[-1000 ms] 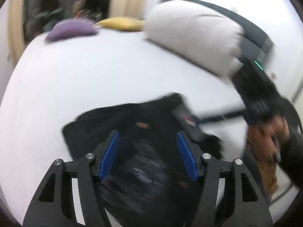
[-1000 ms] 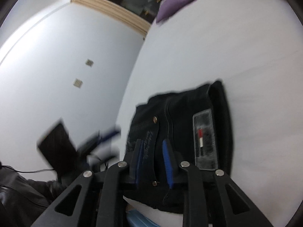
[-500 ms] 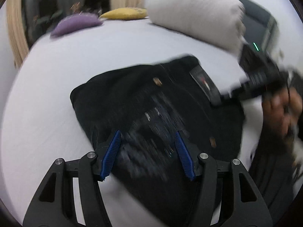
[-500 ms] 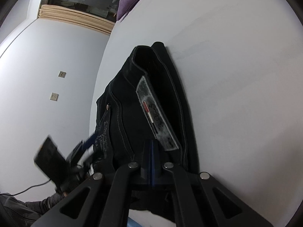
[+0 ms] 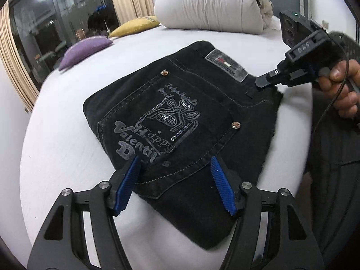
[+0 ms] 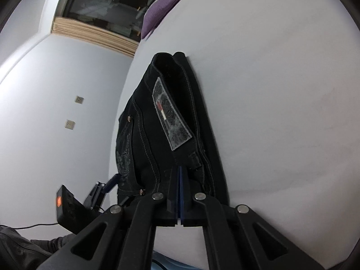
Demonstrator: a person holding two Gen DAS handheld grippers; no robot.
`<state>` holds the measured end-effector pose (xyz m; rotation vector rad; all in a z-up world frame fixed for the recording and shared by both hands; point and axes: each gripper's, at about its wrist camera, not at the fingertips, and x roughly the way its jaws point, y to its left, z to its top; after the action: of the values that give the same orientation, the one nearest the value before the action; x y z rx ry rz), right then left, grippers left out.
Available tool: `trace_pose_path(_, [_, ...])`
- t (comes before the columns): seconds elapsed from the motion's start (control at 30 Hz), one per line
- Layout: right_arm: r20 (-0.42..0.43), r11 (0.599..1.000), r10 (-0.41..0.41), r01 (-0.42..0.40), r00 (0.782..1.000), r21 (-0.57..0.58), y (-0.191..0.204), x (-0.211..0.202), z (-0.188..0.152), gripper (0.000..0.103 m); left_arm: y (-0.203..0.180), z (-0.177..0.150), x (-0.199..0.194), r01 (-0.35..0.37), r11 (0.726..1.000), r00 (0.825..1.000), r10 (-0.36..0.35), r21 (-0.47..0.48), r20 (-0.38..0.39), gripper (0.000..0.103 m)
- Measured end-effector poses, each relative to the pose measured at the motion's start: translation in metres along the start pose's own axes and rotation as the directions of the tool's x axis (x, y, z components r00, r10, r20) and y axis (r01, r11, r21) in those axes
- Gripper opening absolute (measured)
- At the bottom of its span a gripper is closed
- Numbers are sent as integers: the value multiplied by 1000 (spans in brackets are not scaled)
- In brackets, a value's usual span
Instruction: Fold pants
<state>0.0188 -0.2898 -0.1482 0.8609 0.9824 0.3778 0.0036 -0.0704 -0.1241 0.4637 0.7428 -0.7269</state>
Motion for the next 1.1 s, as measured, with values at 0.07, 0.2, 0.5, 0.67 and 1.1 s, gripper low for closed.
trace_pose_path(0.07, [9,998,-32,33,999,-49,16,-14,0,29,13,3,-21,46,996,998,-43,-75,38,64])
trace_pose_path(0.2, [123,994,1,12,992,-108,33,-53,11,74,61,9,-56,81,958,982,-29,-274,187,99])
trace_pose_path(0.5, [-39,998,-33,31,999,-46,2,9,68,73,128,6,33,283,707,946,-319,-648,66,100])
trace_pose_path(0.67, [-80,1000,14,-14,997,-7,-18,26,82,66,131,9,72,337,617,901,-432,-711,52,98])
trace_pose_path(1.1, [-66,1000,18,-19,998,-15,0,39,77,24,133,30,78,290,687,909,-416,-666,-34,31])
